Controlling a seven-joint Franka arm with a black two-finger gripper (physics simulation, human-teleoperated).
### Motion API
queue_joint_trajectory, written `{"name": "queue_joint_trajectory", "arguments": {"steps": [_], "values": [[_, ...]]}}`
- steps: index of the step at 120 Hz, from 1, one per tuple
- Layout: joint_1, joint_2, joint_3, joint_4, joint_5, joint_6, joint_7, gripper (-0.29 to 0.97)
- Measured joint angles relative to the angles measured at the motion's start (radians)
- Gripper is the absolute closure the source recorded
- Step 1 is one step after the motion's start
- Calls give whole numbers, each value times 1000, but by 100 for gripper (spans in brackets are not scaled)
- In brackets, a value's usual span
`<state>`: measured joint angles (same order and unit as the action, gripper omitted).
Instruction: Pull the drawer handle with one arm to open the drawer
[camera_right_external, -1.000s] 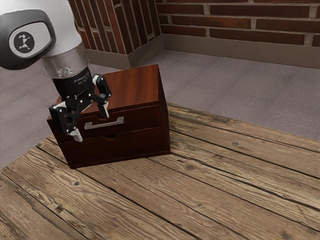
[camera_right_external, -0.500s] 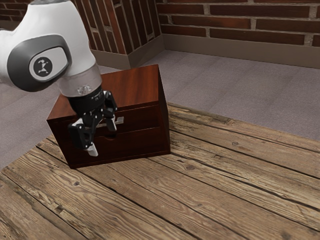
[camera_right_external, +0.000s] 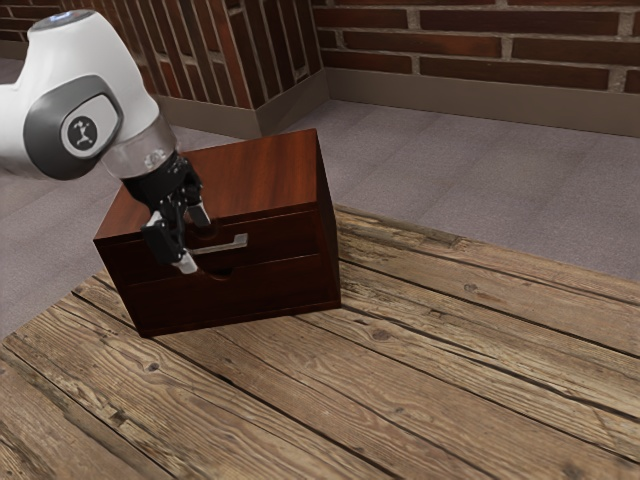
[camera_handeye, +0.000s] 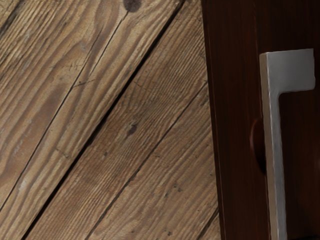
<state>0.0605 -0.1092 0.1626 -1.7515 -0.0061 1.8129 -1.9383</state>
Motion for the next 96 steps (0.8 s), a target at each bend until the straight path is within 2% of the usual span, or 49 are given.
{"name": "queue_joint_trajectory", "arguments": {"steps": [29, 67, 96], "values": [[59, 53, -1, 2, -11, 76, 26, 0], [31, 12, -2, -108, -9, 218, 51, 0], [43, 2, -2, -131, -11, 267, 63, 0]]}}
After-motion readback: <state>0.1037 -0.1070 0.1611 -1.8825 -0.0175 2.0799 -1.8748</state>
